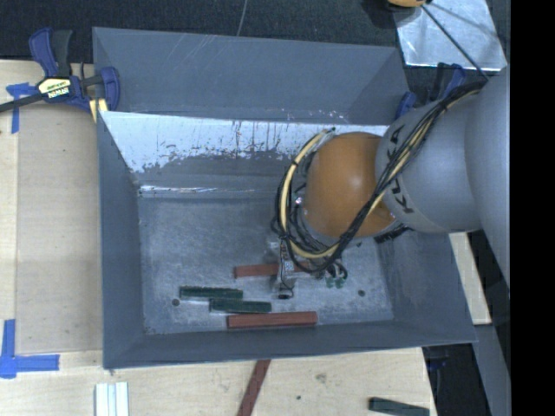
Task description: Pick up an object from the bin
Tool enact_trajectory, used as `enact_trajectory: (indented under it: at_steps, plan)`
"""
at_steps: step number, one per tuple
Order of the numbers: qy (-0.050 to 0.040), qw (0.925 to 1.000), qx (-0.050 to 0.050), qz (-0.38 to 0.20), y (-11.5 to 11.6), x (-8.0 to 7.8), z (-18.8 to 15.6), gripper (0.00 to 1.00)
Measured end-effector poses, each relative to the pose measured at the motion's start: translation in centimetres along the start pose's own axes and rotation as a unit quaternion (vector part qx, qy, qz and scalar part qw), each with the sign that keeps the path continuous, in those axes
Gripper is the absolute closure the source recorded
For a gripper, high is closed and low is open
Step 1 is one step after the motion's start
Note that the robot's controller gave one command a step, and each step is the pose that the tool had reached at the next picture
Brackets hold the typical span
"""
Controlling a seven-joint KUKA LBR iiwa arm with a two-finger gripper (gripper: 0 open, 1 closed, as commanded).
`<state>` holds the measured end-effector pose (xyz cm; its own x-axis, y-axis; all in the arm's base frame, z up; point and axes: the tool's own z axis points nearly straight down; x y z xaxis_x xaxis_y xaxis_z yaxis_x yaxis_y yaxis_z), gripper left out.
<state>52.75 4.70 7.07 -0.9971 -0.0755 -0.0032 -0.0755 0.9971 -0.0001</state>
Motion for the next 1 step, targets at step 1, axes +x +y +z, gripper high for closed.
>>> enact_trajectory:
  at_steps: [1]
  plan:
    - [-0.0019, 0.9999, 0.0, 0.014, -2.44, -1.12, -16.76, 1.0]
